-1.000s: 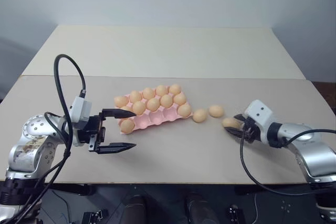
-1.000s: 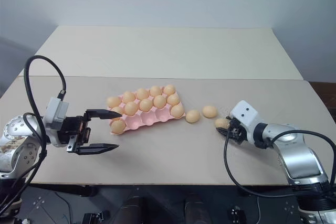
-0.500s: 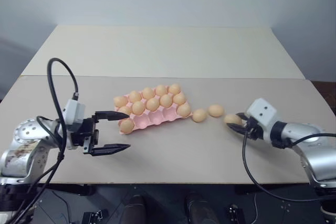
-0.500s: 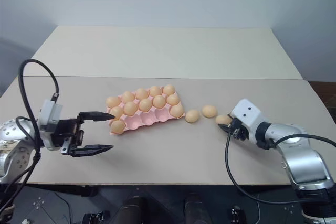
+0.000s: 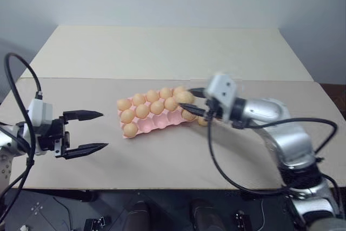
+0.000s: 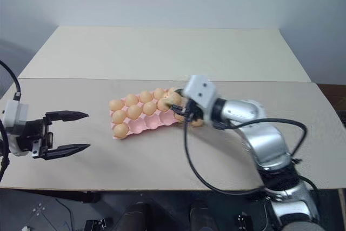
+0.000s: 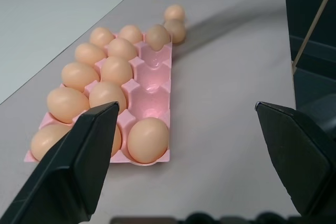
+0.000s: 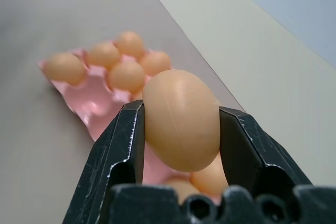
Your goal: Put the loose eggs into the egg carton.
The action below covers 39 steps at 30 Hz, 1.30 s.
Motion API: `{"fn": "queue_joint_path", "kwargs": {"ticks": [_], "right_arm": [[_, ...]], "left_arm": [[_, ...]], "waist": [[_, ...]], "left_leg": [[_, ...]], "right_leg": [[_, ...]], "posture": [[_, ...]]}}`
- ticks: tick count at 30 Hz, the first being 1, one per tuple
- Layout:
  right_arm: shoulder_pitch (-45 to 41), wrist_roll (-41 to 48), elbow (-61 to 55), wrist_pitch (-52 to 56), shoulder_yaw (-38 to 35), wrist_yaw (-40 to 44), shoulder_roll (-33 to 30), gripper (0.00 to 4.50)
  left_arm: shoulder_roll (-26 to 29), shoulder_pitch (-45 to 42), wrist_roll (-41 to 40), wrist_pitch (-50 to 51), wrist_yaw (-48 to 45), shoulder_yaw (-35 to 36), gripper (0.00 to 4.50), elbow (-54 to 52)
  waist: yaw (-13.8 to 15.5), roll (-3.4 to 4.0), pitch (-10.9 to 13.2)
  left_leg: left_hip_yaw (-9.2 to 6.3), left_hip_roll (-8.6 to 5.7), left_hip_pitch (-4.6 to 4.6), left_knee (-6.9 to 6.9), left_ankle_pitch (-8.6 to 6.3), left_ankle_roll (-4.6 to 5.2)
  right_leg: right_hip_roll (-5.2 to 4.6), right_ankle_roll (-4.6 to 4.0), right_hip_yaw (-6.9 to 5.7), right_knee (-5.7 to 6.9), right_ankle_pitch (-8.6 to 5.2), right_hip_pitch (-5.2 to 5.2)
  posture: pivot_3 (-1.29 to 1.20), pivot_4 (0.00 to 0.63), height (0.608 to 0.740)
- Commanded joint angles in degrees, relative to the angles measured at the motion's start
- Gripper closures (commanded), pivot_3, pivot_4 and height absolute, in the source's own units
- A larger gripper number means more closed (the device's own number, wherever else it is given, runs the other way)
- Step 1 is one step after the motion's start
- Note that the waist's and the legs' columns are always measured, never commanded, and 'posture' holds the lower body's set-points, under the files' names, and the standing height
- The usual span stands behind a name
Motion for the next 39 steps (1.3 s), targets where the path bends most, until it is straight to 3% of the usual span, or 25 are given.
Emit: {"fn": "queue_joint_path", "kwargs": {"ticks": [1,8,16,19,24,25,31,39], "right_arm": [[-0.9,-3.0,3.0,-5.7,6.3,1.6,2.7,2.29],[-3.0,-8.4,12.2,-10.7,13.4,-0.4,12.4,2.29],[-4.5,-11.9,19.0,-14.9,14.0,-0.3,16.2,2.29],[-5.0,-13.1,21.1,-17.2,14.2,0.5,16.6,1.64],[-5.1,-14.0,22.5,-18.5,13.9,1.0,17.5,0.02],[-5.1,-14.3,22.3,-18.5,13.8,1.0,17.5,0.02],[-3.6,-13.0,15.3,-14.5,9.7,1.7,14.0,0.02],[7.4,-4.3,-3.9,-4.7,-3.6,7.4,-1.8,0.02]], "left_arm": [[0.9,1.0,-0.6,0.1,0.7,2.3,0.00,-1.9],[0.3,3.7,-1.3,1.0,2.5,3.7,0.00,-4.6],[0.4,6.7,-1.8,1.1,3.9,5.9,0.00,-6.4],[0.5,7.4,-1.7,0.9,4.0,6.4,0.00,-6.4],[0.7,7.7,-1.7,0.9,4.1,6.5,0.00,-6.3],[0.7,7.6,-1.8,1.0,4.1,6.4,0.00,-6.2],[0.5,6.3,-1.9,0.8,4.1,5.1,0.00,-5.9],[-1.1,2.3,-2.0,0.4,4.2,0.7,0.00,-5.6]], "waist": [[0.0,0.00,0.0],[-0.8,0.00,0.0],[-0.8,0.00,0.0],[-0.8,0.00,0.0],[-0.8,0.01,0.0],[-0.8,0.00,0.0],[-0.7,0.01,0.0],[0.2,-0.01,0.0]], "left_leg": [[0.01,0.00,0.00,0.00,0.00,0.00],[-0.01,0.01,0.01,0.00,0.00,0.00],[-0.03,0.01,0.02,0.00,0.00,-0.01],[-0.03,0.01,0.02,-0.02,0.00,-0.01],[-0.03,0.01,0.02,-0.02,0.00,-0.01],[-0.03,0.01,0.02,-0.02,0.00,-0.01],[-0.03,0.01,0.01,-0.02,0.00,-0.01],[-0.02,0.00,0.00,-0.01,0.00,-0.01]], "right_leg": [[0.00,0.00,0.00,0.00,0.00,0.00],[0.02,0.00,0.01,0.12,0.00,-0.07],[0.01,0.00,-0.03,0.12,0.00,-0.06],[0.02,-0.01,-0.02,0.12,0.00,-0.08],[0.02,-0.01,-0.02,0.12,0.00,-0.08],[0.02,-0.01,-0.02,0.12,0.00,-0.08],[0.01,-0.01,-0.03,0.12,0.00,-0.08],[-0.01,0.00,-0.04,0.03,0.00,-0.01]], "posture": [[0.00,0.150,0.740],[0.00,0.150,0.740],[0.00,0.150,0.740],[0.00,0.150,0.740],[0.00,0.150,0.740],[0.00,0.150,0.740],[0.00,0.150,0.740],[0.00,0.150,0.740]]}}
